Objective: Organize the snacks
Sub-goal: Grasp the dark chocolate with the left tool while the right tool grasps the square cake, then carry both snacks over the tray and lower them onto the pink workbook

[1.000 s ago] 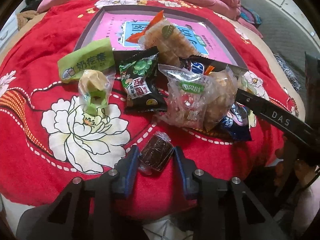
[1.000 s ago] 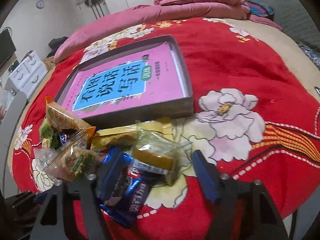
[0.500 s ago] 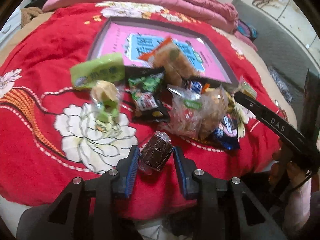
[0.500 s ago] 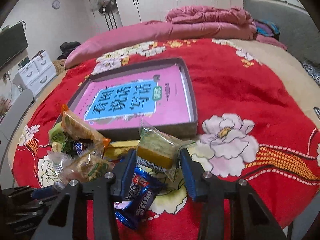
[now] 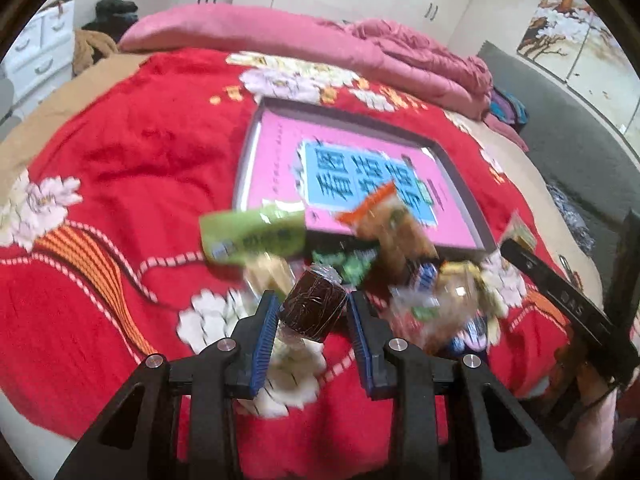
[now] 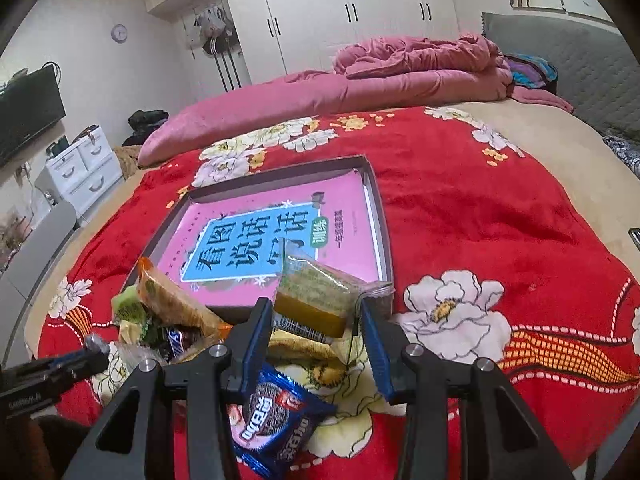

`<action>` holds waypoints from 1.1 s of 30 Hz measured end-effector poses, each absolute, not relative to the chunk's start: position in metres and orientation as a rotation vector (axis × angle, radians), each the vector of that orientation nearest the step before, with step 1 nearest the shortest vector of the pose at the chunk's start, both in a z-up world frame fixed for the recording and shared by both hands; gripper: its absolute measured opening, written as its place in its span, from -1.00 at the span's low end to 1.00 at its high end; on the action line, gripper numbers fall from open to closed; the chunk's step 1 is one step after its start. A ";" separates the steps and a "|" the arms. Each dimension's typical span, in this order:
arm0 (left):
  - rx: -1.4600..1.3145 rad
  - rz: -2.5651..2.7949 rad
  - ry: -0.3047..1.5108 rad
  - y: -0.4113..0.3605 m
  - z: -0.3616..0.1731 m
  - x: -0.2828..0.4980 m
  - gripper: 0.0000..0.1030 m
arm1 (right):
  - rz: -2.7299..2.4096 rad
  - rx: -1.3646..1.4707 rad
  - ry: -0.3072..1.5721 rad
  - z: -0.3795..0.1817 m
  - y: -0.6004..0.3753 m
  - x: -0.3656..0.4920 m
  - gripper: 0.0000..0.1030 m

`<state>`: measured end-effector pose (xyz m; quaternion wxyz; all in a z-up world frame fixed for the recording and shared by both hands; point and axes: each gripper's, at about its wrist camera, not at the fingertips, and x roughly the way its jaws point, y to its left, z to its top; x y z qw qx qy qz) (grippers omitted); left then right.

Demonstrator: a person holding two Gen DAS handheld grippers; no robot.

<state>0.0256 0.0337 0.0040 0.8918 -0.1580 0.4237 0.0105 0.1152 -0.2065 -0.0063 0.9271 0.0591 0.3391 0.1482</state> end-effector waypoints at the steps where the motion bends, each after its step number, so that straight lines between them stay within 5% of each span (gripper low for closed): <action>1: -0.332 0.026 0.873 0.037 0.005 0.029 -0.30 | 0.304 0.121 0.693 -0.006 -0.206 0.116 -0.12; 33: -0.315 0.122 0.772 0.064 -0.009 0.122 -0.30 | 0.334 0.083 0.718 -0.021 -0.188 0.177 -0.12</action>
